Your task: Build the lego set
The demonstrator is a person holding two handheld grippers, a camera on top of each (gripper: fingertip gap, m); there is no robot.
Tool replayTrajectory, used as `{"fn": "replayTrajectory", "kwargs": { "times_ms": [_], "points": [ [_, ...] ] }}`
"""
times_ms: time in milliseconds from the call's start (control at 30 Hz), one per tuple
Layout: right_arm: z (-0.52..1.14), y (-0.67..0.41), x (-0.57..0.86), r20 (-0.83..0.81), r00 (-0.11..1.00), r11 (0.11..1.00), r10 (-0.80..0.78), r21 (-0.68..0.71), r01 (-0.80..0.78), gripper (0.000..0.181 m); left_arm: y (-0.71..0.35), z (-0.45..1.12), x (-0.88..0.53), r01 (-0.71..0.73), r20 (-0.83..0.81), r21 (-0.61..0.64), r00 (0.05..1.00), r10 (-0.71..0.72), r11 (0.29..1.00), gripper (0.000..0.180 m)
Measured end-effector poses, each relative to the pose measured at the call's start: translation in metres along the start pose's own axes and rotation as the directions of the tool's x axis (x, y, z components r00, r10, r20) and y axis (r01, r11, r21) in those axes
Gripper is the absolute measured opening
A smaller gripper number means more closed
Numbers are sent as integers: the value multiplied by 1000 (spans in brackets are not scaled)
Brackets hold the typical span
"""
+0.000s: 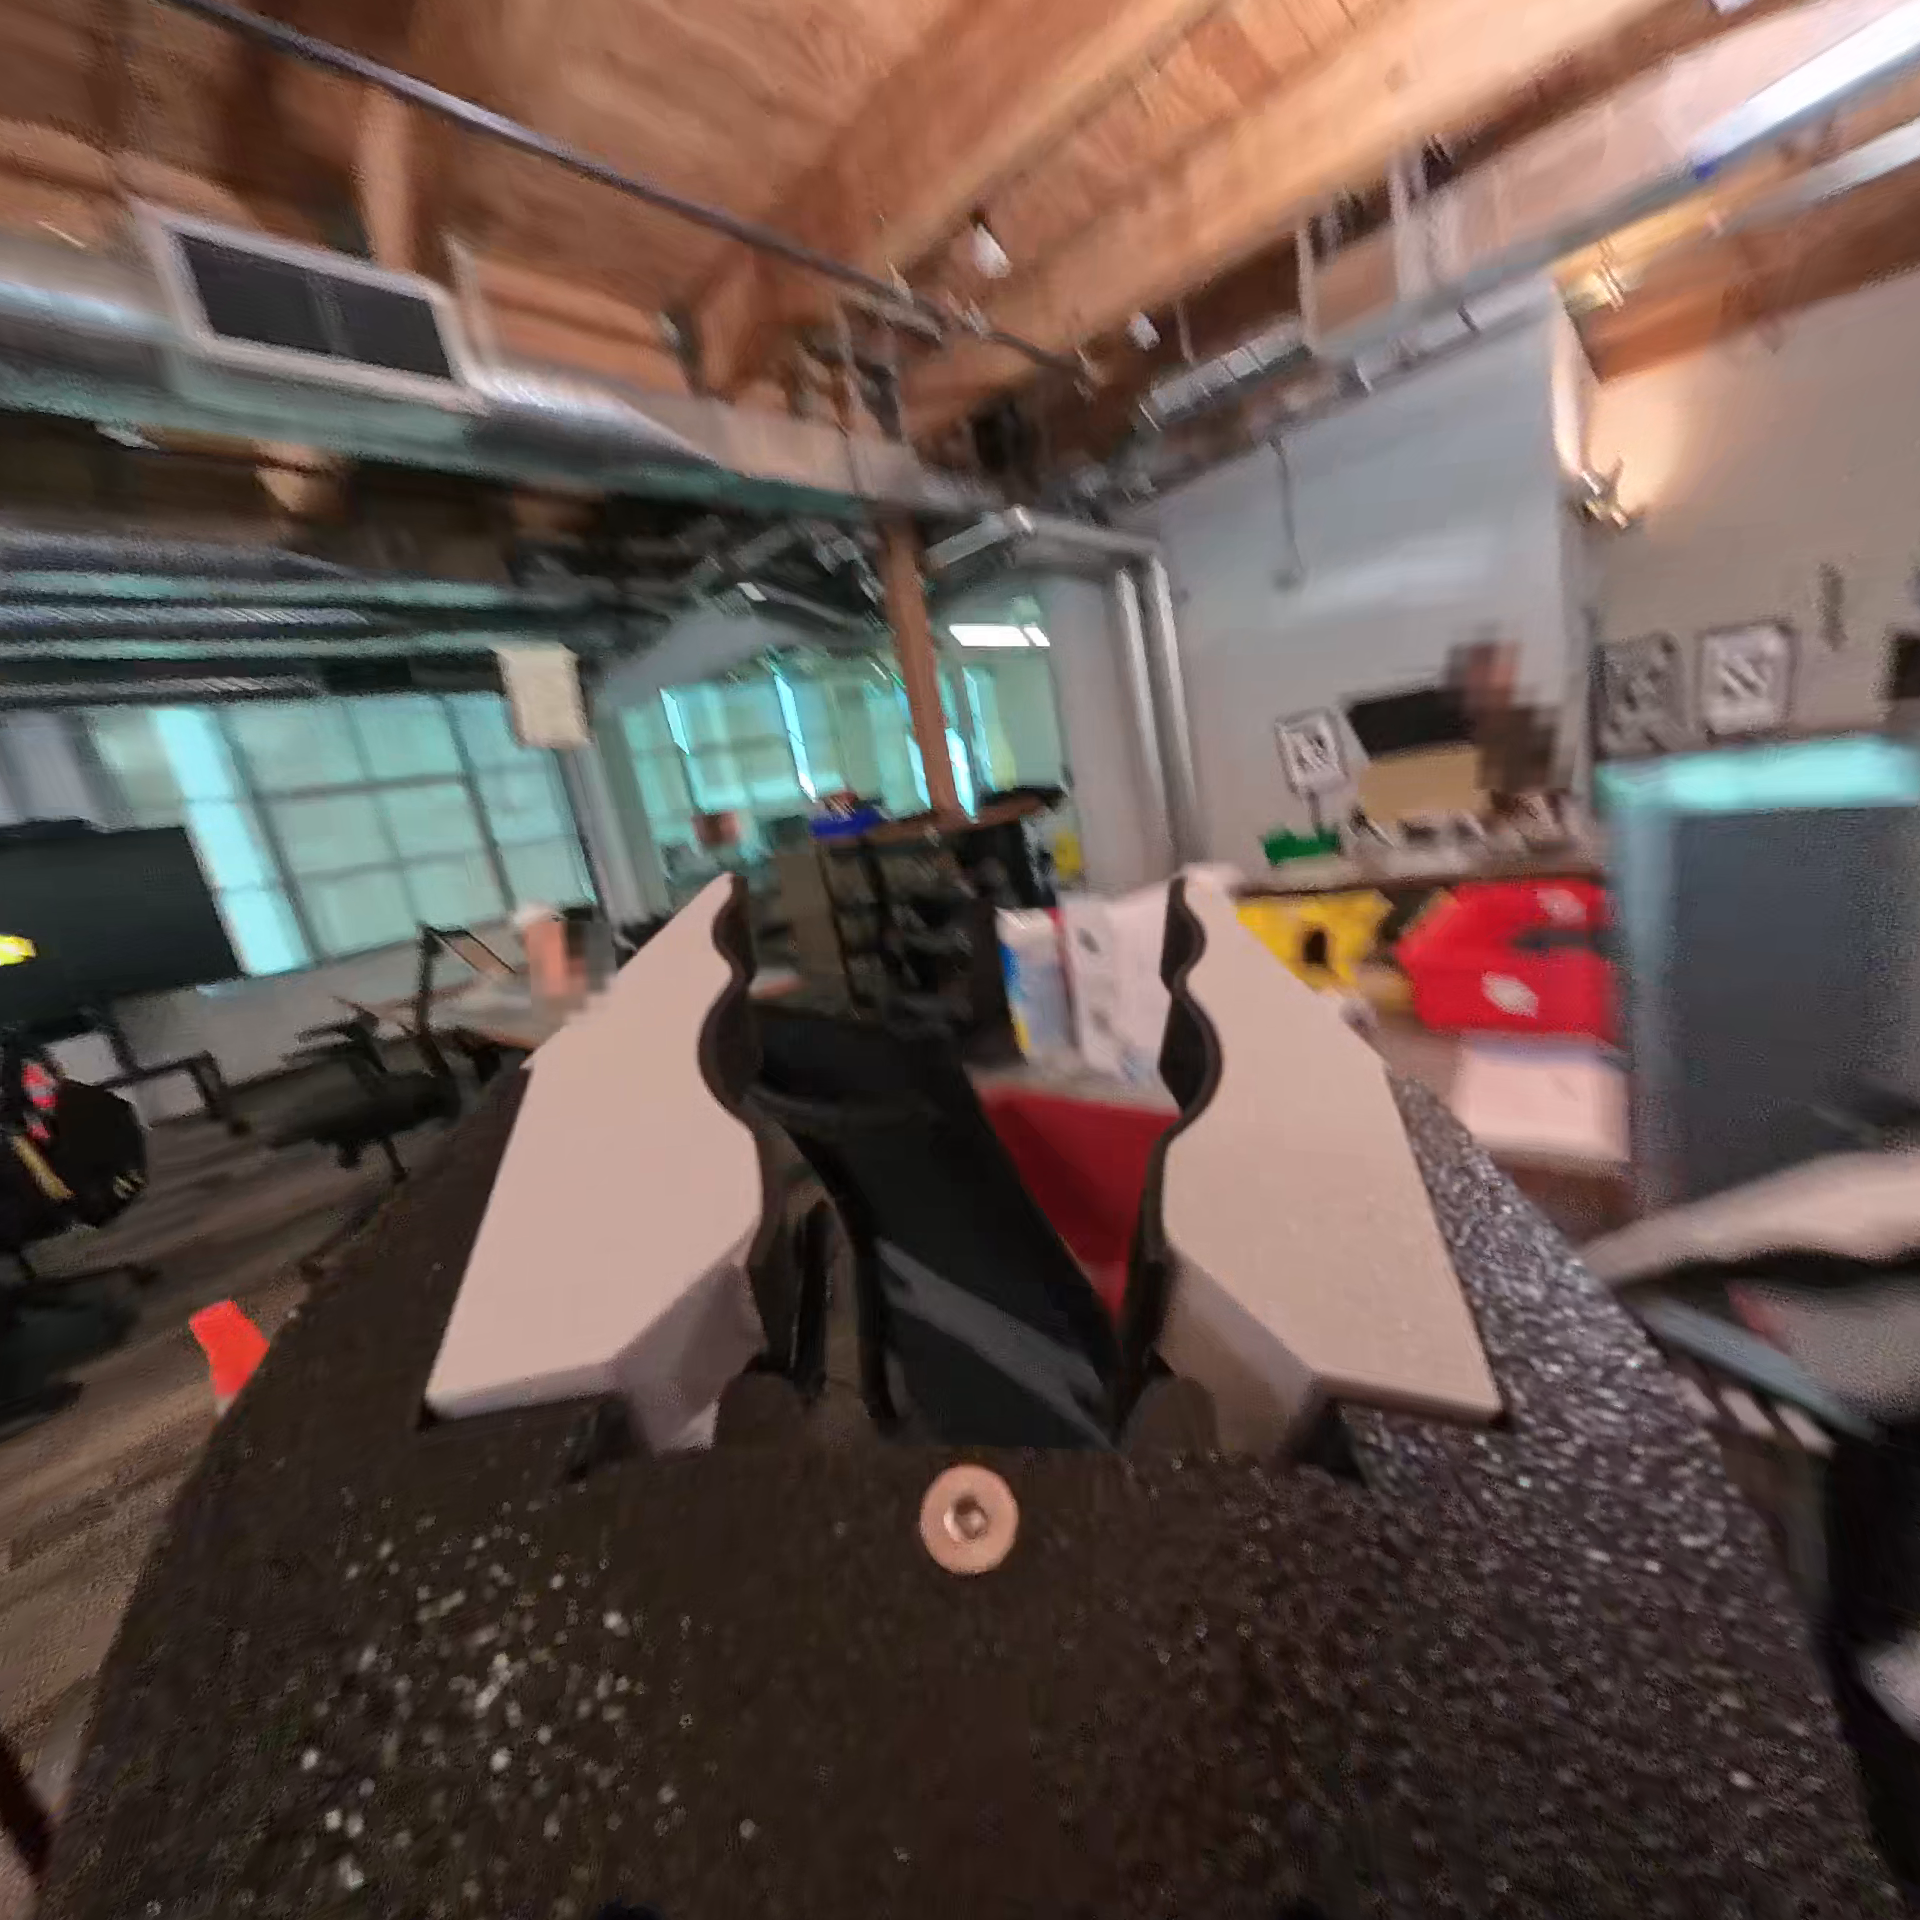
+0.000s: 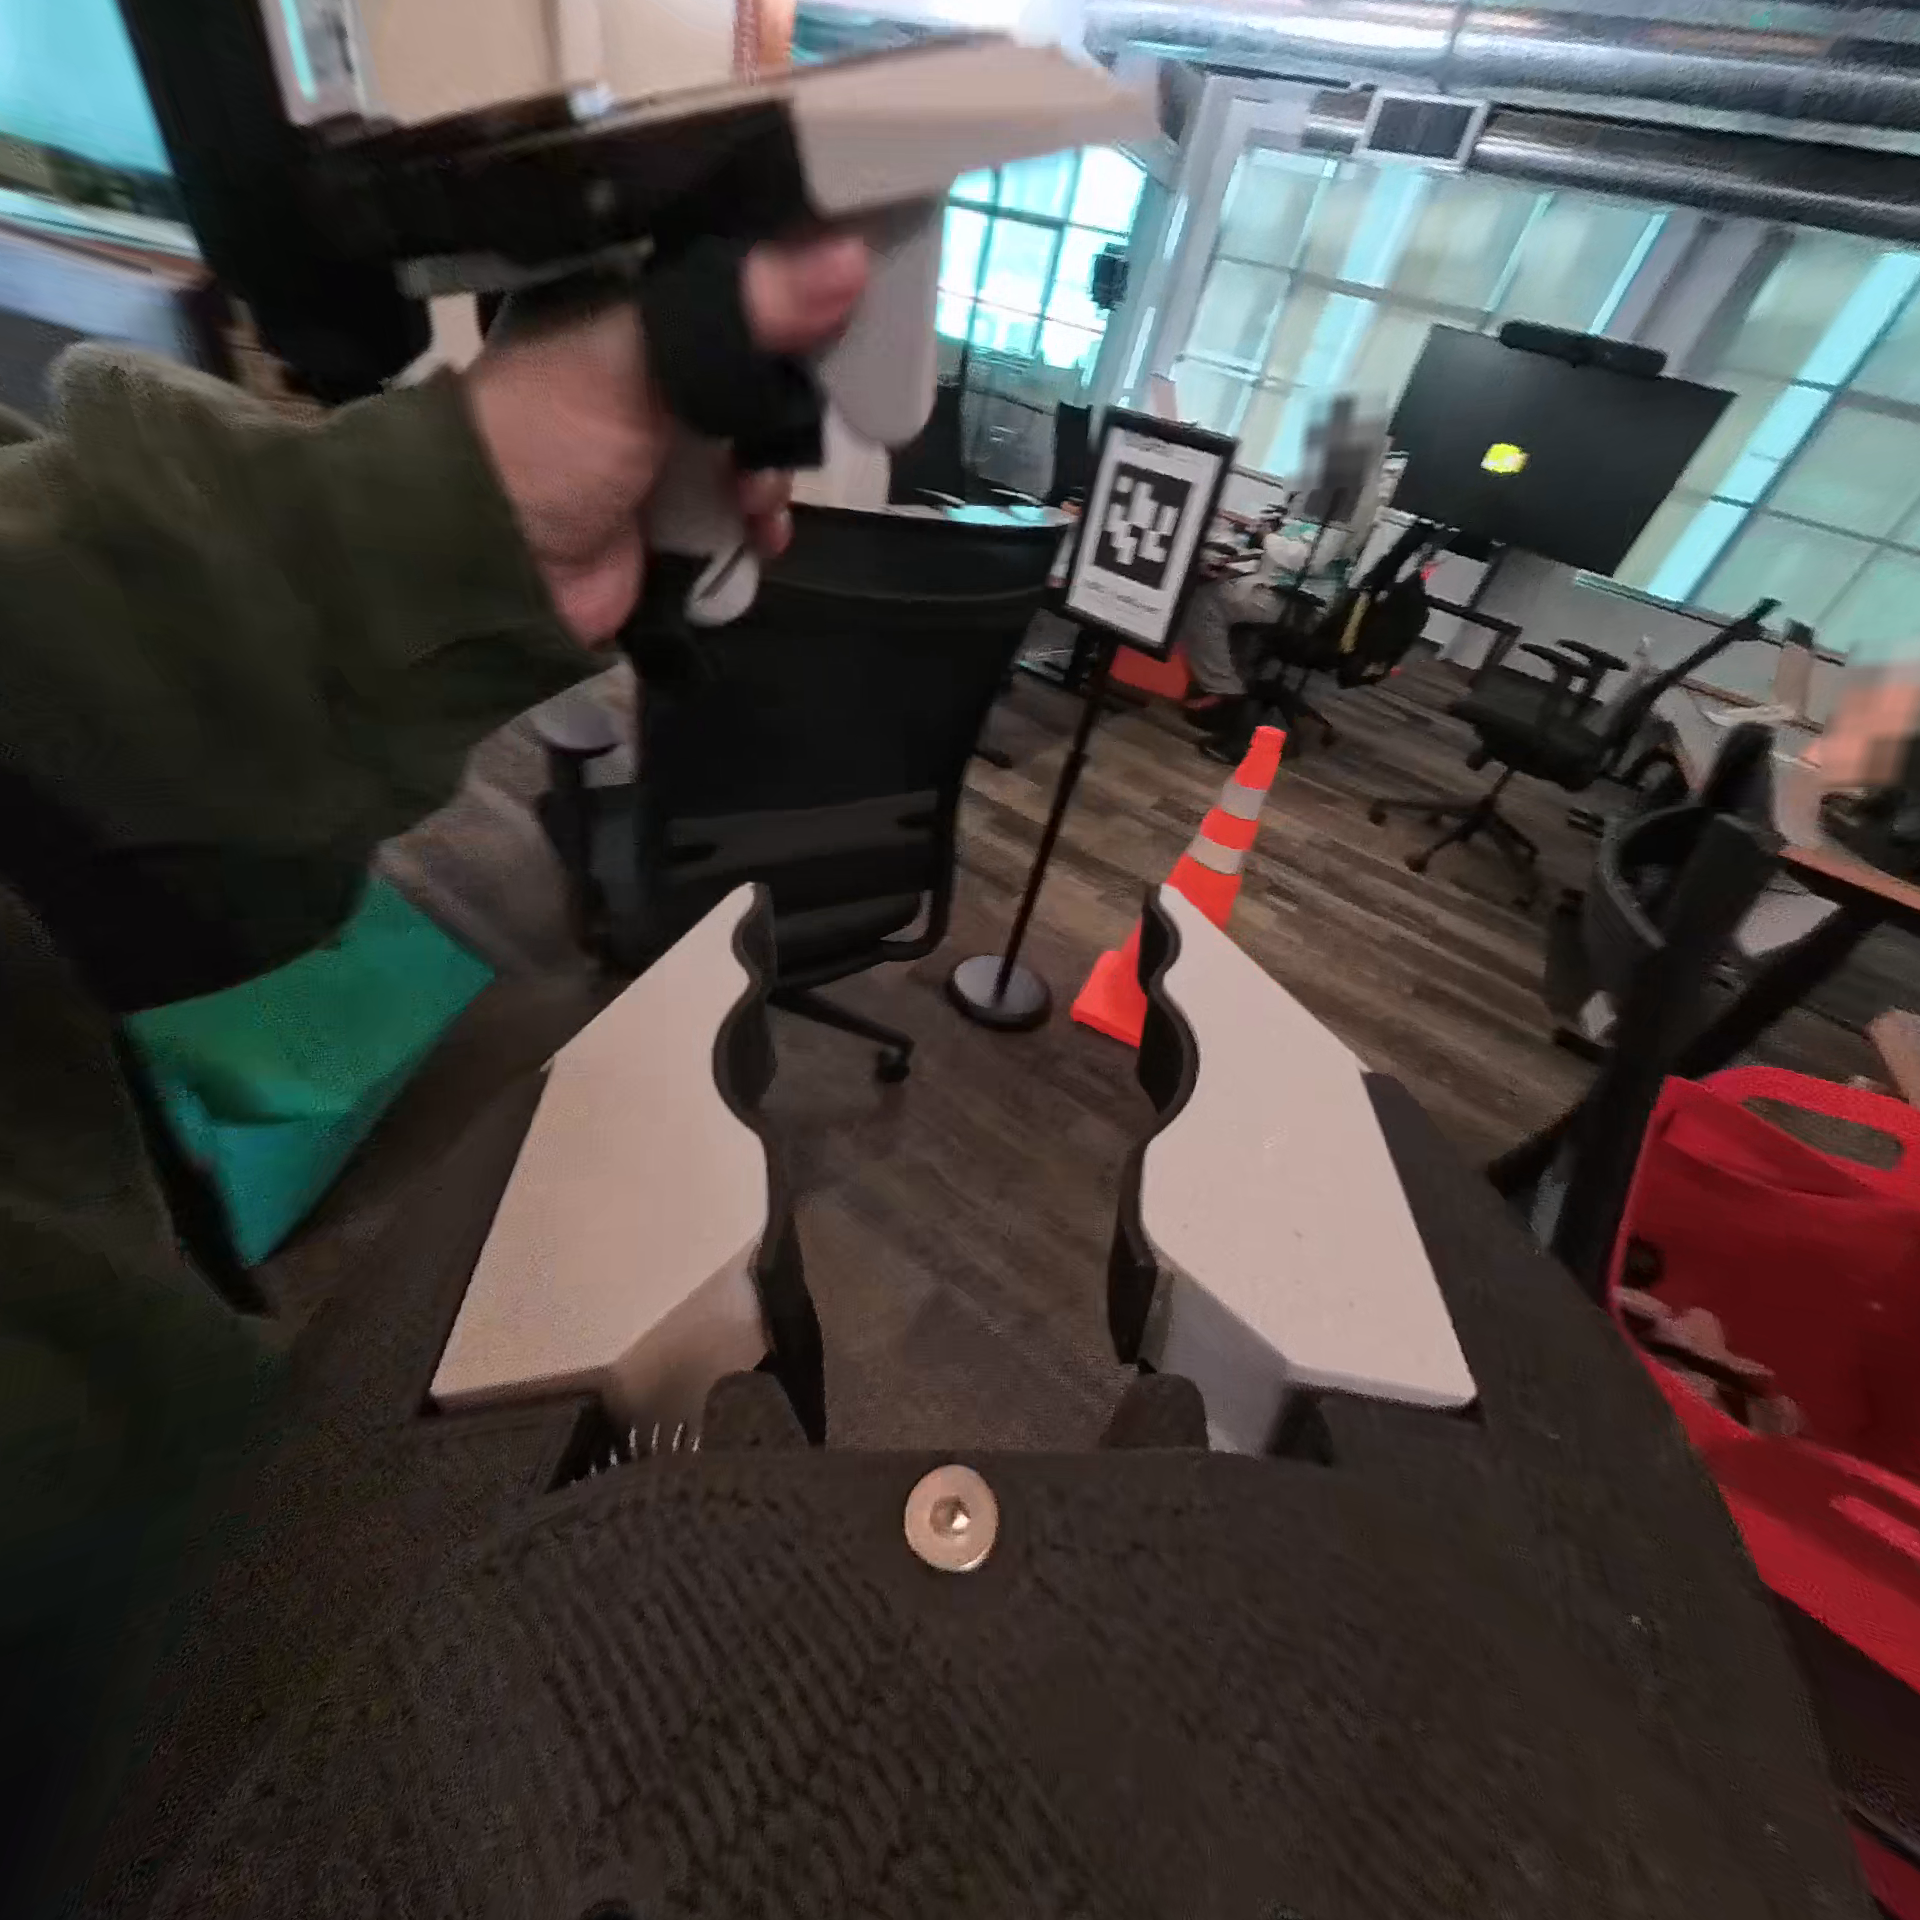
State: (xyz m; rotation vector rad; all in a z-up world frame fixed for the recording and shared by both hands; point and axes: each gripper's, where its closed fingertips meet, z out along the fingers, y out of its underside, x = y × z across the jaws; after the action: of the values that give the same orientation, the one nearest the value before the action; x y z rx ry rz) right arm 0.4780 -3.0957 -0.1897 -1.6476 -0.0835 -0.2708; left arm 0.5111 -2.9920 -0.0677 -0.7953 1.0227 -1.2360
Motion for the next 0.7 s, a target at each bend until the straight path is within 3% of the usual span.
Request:
{"fn": "replayTrajectory", "kwargs": {
  "times_ms": [100, 233, 400, 600, 700],
  "points": [
    [64, 6, 62, -95, 995, 1000, -10, -16, 8, 69, 19, 84, -80, 23, 18, 90, 1000, -25, 996, 78],
    [139, 4, 166, -321, 946, 997, -50, 33, 64, 64, 75, 164, -176, -85, 43, 131, 996, 80, 988, 74],
    [220, -40, 313, -636, 747, 960, -191, 39, 279, 58, 144, 258, -315, -119, 41, 194, 993, 113, 974, 68],
    [314, -63, 478, -724, 518, 887, -456, -322, 332, 60, 207, 405, -441, 52, -69, 182, 997, -40, 982, 75],
    [342, -60, 535, -749, 418, 856, -514, -420, 299, 60, 254, 469, -456, 119, -170, 146, 981, -94, 982, 76]
  ]
}}
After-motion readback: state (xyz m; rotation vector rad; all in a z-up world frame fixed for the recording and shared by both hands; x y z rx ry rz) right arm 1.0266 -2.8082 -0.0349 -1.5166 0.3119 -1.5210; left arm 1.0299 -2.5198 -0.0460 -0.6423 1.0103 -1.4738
